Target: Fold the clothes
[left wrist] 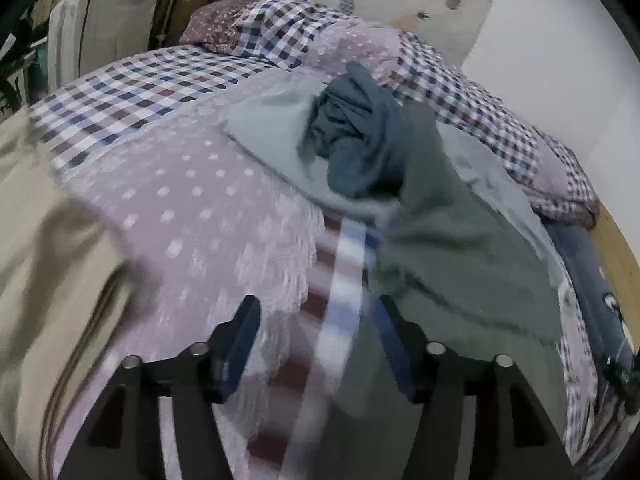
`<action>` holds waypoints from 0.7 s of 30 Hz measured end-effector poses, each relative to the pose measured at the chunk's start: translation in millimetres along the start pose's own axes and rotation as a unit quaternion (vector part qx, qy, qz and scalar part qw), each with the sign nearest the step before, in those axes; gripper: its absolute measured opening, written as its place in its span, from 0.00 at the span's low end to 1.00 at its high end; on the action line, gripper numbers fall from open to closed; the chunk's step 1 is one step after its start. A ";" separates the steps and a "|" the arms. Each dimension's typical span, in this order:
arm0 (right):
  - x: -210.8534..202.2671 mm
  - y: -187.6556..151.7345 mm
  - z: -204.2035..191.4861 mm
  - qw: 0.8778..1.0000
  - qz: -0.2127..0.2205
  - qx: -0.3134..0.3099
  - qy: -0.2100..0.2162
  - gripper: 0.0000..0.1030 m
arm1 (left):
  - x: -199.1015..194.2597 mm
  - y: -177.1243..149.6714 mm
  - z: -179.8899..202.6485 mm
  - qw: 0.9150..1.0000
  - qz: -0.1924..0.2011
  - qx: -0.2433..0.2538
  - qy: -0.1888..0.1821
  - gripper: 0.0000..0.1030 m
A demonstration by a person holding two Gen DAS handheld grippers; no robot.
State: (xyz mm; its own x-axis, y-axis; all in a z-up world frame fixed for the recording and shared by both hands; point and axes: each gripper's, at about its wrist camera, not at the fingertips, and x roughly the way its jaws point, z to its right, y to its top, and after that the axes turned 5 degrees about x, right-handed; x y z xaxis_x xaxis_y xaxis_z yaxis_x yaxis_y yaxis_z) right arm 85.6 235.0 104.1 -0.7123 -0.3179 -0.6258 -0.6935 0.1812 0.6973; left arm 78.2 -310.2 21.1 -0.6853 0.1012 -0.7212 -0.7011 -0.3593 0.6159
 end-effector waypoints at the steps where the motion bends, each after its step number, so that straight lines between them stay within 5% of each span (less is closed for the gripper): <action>1: -7.7 -6.2 -5.9 1.000 0.007 -0.004 0.008 0.46 | -7.2 -11.2 0.1 1.000 -0.007 0.002 -0.001 0.68; 7: -46.6 -52.0 -46.1 0.997 0.024 -0.033 0.062 0.49 | -28.9 -60.9 -4.1 0.998 -0.064 -0.008 0.003 0.69; 15: -59.8 -110.7 -116.7 0.988 -0.010 -0.106 0.114 0.50 | -64.6 -111.5 -10.2 0.997 -0.069 -0.032 0.007 0.70; 21: -66.7 -147.1 -159.8 0.977 -0.027 -0.155 0.143 0.50 | -73.0 -155.2 -21.9 0.988 -0.106 -0.107 -0.026 0.75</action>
State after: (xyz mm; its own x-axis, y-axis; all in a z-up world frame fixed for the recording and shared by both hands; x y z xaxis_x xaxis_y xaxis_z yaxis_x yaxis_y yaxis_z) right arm 252.5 80.8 99.1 -0.5856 -0.5745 -0.5719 -0.6309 -0.1201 0.7665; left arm 241.4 -282.1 -28.9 -0.5404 0.2415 -0.8060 -0.7767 -0.5115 0.3675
